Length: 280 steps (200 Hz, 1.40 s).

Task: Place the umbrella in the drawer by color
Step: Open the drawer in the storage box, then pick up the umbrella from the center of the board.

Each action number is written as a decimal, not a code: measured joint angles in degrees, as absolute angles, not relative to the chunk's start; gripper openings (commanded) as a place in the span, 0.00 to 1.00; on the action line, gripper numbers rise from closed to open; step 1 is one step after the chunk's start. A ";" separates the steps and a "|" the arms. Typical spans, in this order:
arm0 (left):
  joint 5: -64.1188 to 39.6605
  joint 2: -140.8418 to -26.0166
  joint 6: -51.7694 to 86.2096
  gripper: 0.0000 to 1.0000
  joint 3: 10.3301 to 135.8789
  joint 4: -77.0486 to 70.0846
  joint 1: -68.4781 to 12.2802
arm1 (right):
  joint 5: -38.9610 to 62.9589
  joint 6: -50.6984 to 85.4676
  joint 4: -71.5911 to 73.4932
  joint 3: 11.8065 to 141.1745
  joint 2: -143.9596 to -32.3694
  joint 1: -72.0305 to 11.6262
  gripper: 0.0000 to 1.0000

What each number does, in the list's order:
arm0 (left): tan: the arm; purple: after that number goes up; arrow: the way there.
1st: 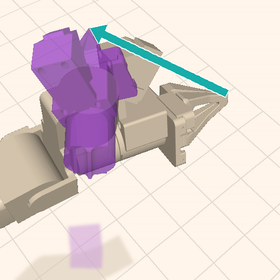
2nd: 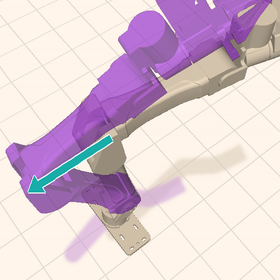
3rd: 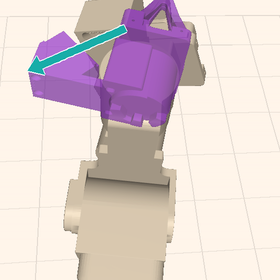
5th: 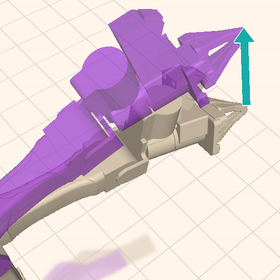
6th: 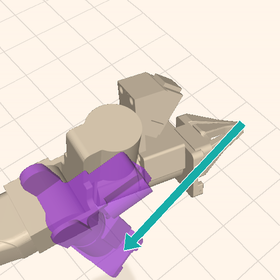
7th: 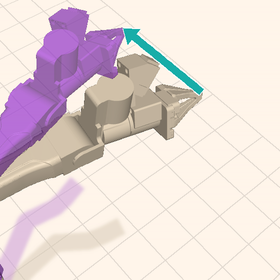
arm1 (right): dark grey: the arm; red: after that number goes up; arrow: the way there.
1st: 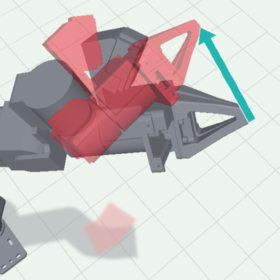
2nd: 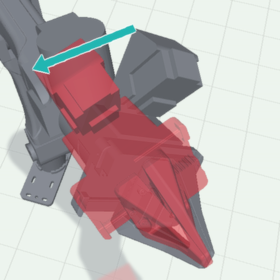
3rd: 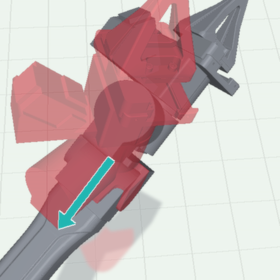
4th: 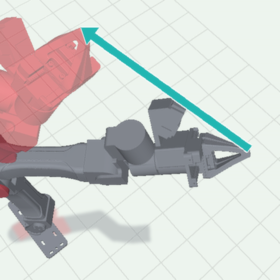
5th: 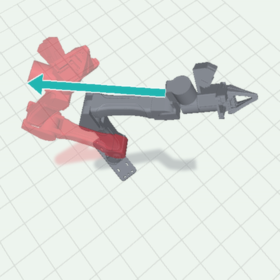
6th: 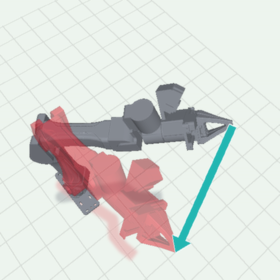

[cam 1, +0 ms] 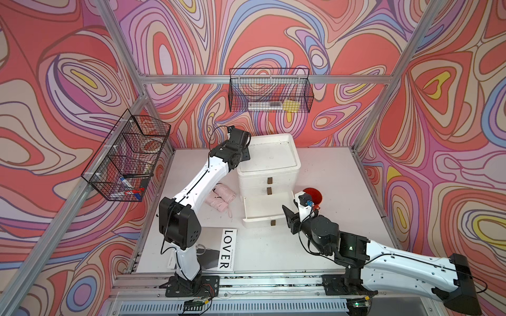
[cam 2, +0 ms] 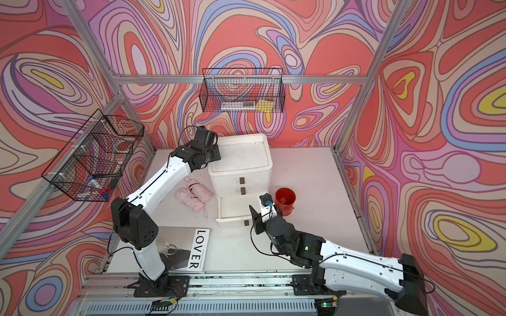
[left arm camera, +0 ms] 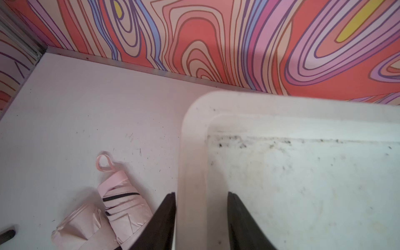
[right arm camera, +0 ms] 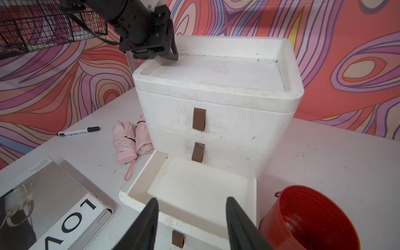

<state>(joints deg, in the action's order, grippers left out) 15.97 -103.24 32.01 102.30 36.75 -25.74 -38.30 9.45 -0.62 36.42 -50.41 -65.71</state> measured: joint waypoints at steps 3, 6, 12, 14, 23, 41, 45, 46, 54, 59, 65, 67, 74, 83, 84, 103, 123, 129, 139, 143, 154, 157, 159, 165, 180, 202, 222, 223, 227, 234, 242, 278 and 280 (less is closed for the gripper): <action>15.97 -102.52 32.10 0.65 101.56 36.84 -25.96 | -38.41 8.88 -0.32 36.42 -50.33 -65.71 0.53; 16.03 -101.78 32.27 0.66 100.97 36.95 -26.02 | -38.52 8.27 0.10 36.40 -50.26 -65.71 0.53; 16.16 -99.92 32.56 0.69 99.35 37.12 -26.37 | -38.63 7.22 0.91 36.21 -50.22 -65.71 0.53; 16.21 -99.22 32.73 0.70 98.72 37.30 -26.46 | -38.65 6.85 1.28 36.07 -50.22 -65.71 0.53; 16.56 -96.05 33.04 0.74 96.42 37.56 -26.72 | -38.68 5.48 2.57 35.33 -50.19 -65.71 0.54; 17.85 -88.51 33.67 0.76 91.61 37.74 -26.11 | -38.72 3.33 4.64 33.08 -50.43 -65.71 0.54; 18.22 -86.72 33.89 0.76 90.41 37.71 -25.74 | -38.70 2.94 4.99 32.58 -50.48 -65.71 0.54; 18.22 -86.35 34.02 0.76 90.17 37.74 -25.67 | -38.68 2.90 5.10 32.49 -50.50 -65.71 0.54; 18.61 -82.72 34.48 0.76 87.55 37.71 -24.58 | -38.52 2.22 5.80 31.51 -50.61 -65.71 0.54; 18.81 -80.90 34.87 0.76 86.11 37.76 -23.81 | -38.37 1.87 6.22 30.92 -50.70 -65.71 0.54; 18.94 -79.07 35.51 0.76 84.25 37.74 -22.76 | -38.04 1.52 6.79 30.33 -50.81 -65.71 0.54; 18.87 -78.35 35.68 0.76 83.50 37.74 -22.24 | -37.98 1.54 6.87 30.22 -50.83 -65.71 0.54; 18.81 -76.66 36.62 0.76 81.08 37.74 -20.67 | -37.45 1.13 7.33 29.74 -51.03 -65.71 0.54; 18.63 -75.59 37.71 0.76 78.19 37.74 -18.76 | -36.80 0.97 7.73 29.56 -51.33 -65.71 0.54; 18.57 -75.55 37.87 0.76 77.91 37.74 -18.59 | -36.75 0.95 7.75 29.56 -51.37 -65.71 0.54; 17.08 -77.65 40.56 0.75 72.75 38.00 -14.63 | -35.22 0.95 8.40 29.56 -52.05 -65.71 0.54; 13.93 -85.03 43.33 0.74 71.40 38.24 -12.05 | -33.98 1.04 8.56 29.56 -52.62 -65.71 0.55; 12.99 -87.48 44.01 0.73 71.64 38.19 -11.66 | -33.67 1.10 8.58 29.56 -52.69 -65.71 0.54; 11.16 -92.07 45.36 0.73 72.47 38.17 -11.33 | -33.43 1.13 8.60 29.56 -52.69 -65.71 0.55; 10.44 -93.60 45.93 0.73 72.97 38.22 -11.31 | -33.39 1.13 8.64 29.56 -52.69 -65.71 0.55; 8.69 -97.76 47.53 0.73 74.72 38.28 -11.31 | -33.34 1.13 8.64 29.56 -52.69 -65.71 0.55; 8.36 -98.54 47.81 0.73 75.18 38.30 -11.31 | -33.34 1.13 8.64 29.56 -52.69 -65.71 0.55; 8.05 -99.46 48.21 0.73 75.66 38.30 -11.31 | -33.34 1.13 8.64 29.56 -52.69 -65.71 0.55; 7.40 -101.45 49.01 0.73 77.08 38.41 -11.31 | -33.34 1.13 8.67 29.56 -52.69 -65.71 0.55; 6.92 -106.19 51.03 0.73 81.43 39.77 -11.33 | -33.39 1.10 8.69 29.56 -52.69 -65.71 0.55; 7.57 -113.25 53.41 0.73 89.86 44.07 -11.18 | -33.54 1.10 9.08 29.56 -52.97 -65.71 0.55; 9.28 -119.42 55.46 0.73 97.47 48.84 -11.00 | -33.63 1.08 9.54 29.56 -53.65 -65.71 0.55; 9.39 -119.63 55.53 0.73 97.67 48.97 -11.00 | -33.63 1.08 9.54 29.56 -53.69 -65.71 0.55; 9.72 -120.55 55.92 0.72 98.63 49.71 -10.92 | -33.65 1.08 9.56 29.56 -53.82 -65.71 0.55; 10.28 -121.86 56.60 0.71 99.72 50.92 -10.76 | -33.63 1.08 9.58 29.56 -54.15 -65.71 0.55; 10.70 -122.91 57.36 0.70 100.27 52.12 -10.55 | -33.63 1.08 9.61 29.56 -54.50 -65.71 0.55; 10.61 -126.15 59.51 0.66 100.42 53.93 -9.37 | -33.63 1.04 9.74 29.56 -55.59 -65.71 0.55; 10.61 -126.19 59.57 0.65 100.44 53.93 -9.34 | -33.63 1.04 9.76 29.56 -55.64 -65.71 0.55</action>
